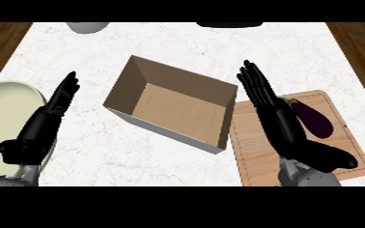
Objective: Pick the squash from the cutting board and place it in the cardboard box
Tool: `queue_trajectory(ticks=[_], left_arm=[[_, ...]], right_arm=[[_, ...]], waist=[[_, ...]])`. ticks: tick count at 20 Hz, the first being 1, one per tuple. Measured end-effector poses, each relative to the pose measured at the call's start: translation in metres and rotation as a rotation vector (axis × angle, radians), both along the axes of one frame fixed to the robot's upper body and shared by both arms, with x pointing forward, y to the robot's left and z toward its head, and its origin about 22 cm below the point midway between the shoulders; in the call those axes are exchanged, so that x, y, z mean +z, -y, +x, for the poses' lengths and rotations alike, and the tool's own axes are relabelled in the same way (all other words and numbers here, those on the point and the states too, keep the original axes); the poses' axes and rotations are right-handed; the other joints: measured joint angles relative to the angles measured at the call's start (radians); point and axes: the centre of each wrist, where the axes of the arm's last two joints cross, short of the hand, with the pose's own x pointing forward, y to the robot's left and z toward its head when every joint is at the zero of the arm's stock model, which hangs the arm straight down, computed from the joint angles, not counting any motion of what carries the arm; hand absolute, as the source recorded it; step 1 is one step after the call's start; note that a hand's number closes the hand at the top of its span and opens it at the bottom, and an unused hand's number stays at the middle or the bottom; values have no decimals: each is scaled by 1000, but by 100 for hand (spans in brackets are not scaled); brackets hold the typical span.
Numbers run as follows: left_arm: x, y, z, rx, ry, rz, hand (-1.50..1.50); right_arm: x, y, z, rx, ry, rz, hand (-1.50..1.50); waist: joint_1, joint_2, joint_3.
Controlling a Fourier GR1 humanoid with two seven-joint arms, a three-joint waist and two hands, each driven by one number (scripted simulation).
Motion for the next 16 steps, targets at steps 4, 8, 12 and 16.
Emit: queue_trajectory(ticks=[4, 8, 12, 16], left_arm=[[9, -4, 5, -23, 38, 31, 0], [15, -5, 10, -49, 64, 59, 0], [20, 0, 19, -100, 68, 54, 0], [23, 11, 28, -140, 77, 53, 0]], right_arm=[[33, 60, -5, -94, 86, -65, -150], [67, 136, -10, -253, 155, -294, -150], [75, 208, -30, -326, 178, -450, -150], [73, 249, -51, -301, 259, -606, -150]], waist=[[-21, 1, -1], [-71, 2, -3], [-65, 7, 0], [-43, 9, 1]])
